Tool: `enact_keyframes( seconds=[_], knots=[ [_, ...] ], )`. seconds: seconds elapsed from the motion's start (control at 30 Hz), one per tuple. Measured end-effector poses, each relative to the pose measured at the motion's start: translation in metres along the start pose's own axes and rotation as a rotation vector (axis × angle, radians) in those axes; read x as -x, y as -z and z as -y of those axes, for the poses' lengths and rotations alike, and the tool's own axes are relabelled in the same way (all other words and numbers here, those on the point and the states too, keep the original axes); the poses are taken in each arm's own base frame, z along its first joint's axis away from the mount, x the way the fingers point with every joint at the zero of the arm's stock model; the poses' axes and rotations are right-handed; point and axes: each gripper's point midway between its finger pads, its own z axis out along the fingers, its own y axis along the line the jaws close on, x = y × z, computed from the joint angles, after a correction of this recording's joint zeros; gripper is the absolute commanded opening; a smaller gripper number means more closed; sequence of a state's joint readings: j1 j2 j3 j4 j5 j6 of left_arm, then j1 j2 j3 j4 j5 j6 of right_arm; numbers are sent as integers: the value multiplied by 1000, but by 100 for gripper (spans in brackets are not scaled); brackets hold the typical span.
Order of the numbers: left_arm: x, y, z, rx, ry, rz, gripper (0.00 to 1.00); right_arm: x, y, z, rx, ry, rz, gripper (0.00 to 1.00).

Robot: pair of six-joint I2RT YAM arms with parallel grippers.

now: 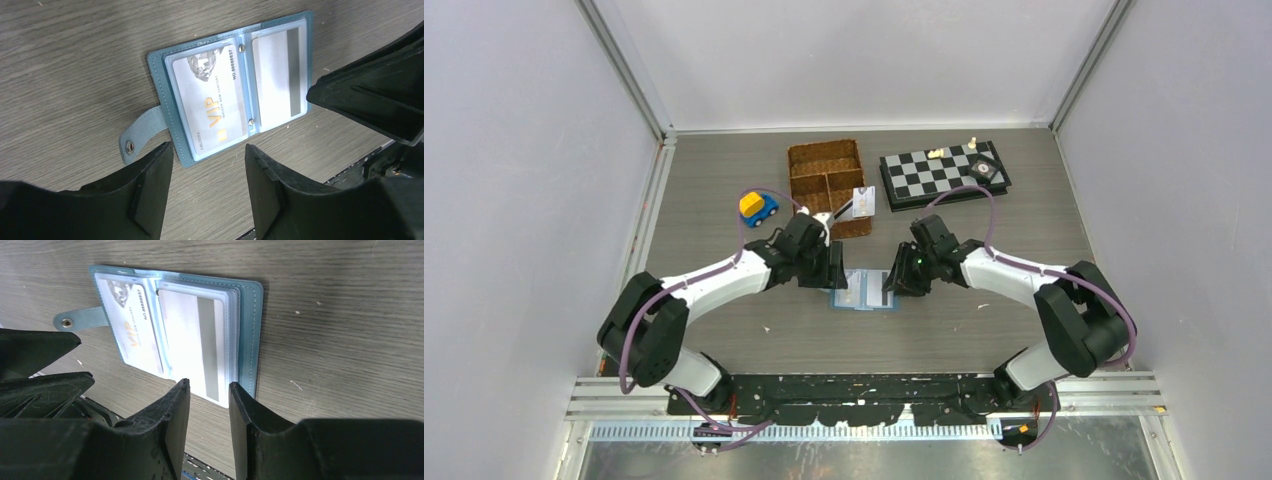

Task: Put the credit cards into the card holder
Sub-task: Insert the credit card into the card holder, then turn over the card slot in the card holder.

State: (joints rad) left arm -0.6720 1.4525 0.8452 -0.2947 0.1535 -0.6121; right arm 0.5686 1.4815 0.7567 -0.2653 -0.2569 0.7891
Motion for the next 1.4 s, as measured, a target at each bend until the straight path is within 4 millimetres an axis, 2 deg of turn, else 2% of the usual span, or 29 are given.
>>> enact_keyframes(
  seconds=[0.13, 0.83, 1.4],
  knots=[
    [-6, -6, -5, 17, -10, -27, 53, -5, -5, 4, -10, -7, -21, 37],
    [-23, -20, -24, 78, -24, -85, 48, -6, -11, 4, -10, -20, -24, 35],
    [-30, -28, -26, 58, -7, -99, 34, -10, -18, 1, -1, -15, -30, 34]
  ],
)
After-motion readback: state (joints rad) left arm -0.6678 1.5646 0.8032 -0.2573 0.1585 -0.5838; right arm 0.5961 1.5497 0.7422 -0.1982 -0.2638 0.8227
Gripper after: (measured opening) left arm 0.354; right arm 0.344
